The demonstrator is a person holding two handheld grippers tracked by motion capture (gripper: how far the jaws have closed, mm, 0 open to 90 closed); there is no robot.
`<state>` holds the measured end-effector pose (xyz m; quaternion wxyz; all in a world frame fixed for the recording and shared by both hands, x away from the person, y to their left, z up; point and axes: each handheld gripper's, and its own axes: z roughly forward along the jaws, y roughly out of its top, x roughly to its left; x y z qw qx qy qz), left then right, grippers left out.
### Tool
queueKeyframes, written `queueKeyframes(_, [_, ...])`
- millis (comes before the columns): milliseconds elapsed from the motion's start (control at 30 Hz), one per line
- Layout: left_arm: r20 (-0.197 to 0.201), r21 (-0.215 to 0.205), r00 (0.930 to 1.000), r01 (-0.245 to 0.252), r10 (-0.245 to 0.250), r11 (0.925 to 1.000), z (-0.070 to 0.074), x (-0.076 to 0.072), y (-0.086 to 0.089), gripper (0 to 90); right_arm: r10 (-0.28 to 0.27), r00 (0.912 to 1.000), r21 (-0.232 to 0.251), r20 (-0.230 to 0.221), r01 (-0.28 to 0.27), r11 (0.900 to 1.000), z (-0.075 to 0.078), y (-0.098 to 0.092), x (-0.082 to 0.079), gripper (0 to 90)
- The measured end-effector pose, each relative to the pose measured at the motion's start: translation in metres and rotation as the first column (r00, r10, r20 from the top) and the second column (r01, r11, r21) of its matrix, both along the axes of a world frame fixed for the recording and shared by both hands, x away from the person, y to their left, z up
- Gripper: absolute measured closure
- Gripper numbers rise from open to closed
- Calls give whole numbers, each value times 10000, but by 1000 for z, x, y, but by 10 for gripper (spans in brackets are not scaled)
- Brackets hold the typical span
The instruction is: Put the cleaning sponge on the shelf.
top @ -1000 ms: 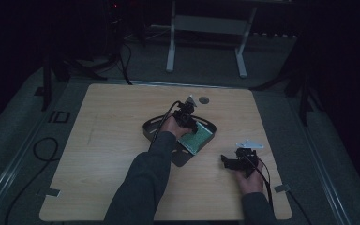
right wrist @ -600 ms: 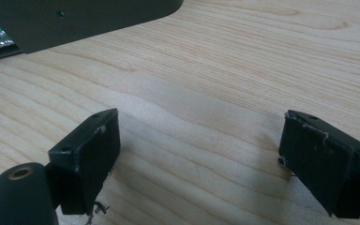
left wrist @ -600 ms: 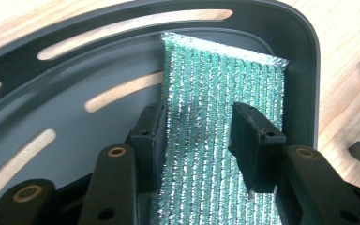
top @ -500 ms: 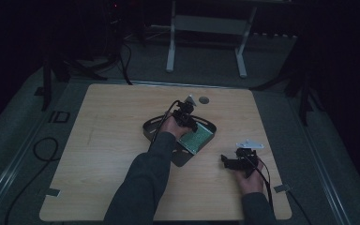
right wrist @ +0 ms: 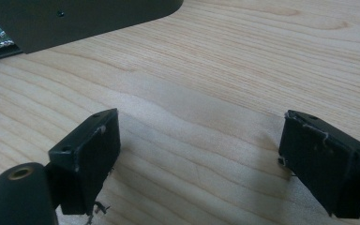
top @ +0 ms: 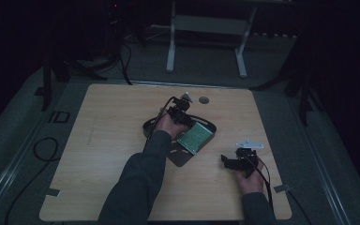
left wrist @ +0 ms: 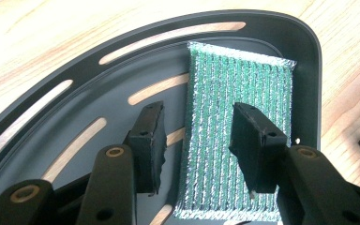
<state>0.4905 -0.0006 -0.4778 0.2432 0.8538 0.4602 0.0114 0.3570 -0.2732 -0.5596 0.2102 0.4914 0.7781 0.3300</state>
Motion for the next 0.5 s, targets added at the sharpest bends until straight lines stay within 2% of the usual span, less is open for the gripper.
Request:
queueKeyframes(133, [222,192,9997,-35,30,9998,3,-3,2,552,0,10000,-5,-3,0,10000,0,0,0,123])
queueKeyframes(200, [402,417,9992,-2,-14,9991,5,-6,2,550,-2,10000,-4,-3,2,10000,0,0,0,123])
queueKeyframes(500, [1136,992,9931,167,-280,9949,19,-23,4,536,3,10000,-10,-1,-3,10000,0,0,0,123])
